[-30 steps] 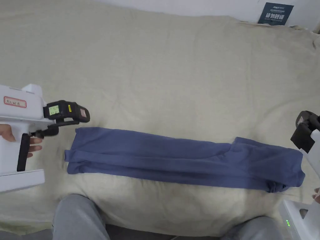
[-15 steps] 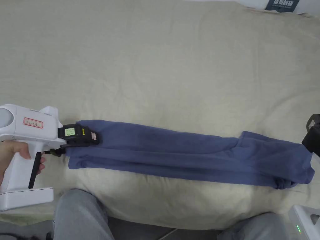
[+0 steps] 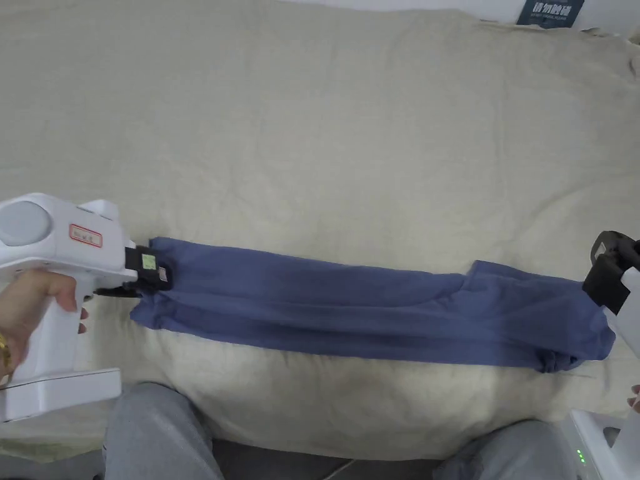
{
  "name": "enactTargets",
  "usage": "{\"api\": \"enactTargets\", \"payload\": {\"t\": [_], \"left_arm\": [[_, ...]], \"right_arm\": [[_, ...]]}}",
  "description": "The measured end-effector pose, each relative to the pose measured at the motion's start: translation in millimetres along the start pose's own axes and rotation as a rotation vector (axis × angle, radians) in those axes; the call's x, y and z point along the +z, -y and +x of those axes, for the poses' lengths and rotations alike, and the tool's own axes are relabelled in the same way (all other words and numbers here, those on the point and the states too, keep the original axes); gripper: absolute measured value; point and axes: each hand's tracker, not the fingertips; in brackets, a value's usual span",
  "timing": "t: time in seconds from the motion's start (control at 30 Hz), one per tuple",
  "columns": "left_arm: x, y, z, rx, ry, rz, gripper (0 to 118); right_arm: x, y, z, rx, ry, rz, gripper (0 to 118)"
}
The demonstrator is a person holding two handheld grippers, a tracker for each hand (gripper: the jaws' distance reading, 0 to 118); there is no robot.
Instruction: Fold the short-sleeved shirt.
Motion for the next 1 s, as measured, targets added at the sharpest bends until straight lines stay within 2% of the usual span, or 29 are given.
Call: {"api": "enactTargets", "payload": {"t": [0.1,0.23,0.43,0.63,0.8,0.93,0.97,1.0], "left_arm": [[28,-8,6,0.046,0.106,0.057,0],[55,-11,45,-0.090,0.077,0.110,0],[56,-4,119,-0.251,0.162,0.114,0],[-1,15,192,-0.416,0.170,-0.006,0],[-67,35,237,-0.416,0.183,-0.105,0],[-117,51,259,-0.436,0.104,-0.163,1],[-131,53,262,-0.435,0.091,-0.175,2],[-142,55,265,-0.433,0.082,-0.183,11]], "right_arm": [[2,-1,4,-0.003,0.000,0.007,0],[7,-4,8,-0.014,-0.002,0.023,0],[15,-8,16,-0.028,-0.001,0.053,0],[22,-4,30,-0.043,0.022,0.061,0],[26,1,47,-0.052,0.056,0.047,0],[29,5,58,-0.057,0.084,0.036,0],[30,5,60,-0.059,0.091,0.033,0],[30,6,62,-0.059,0.098,0.030,0]]}}
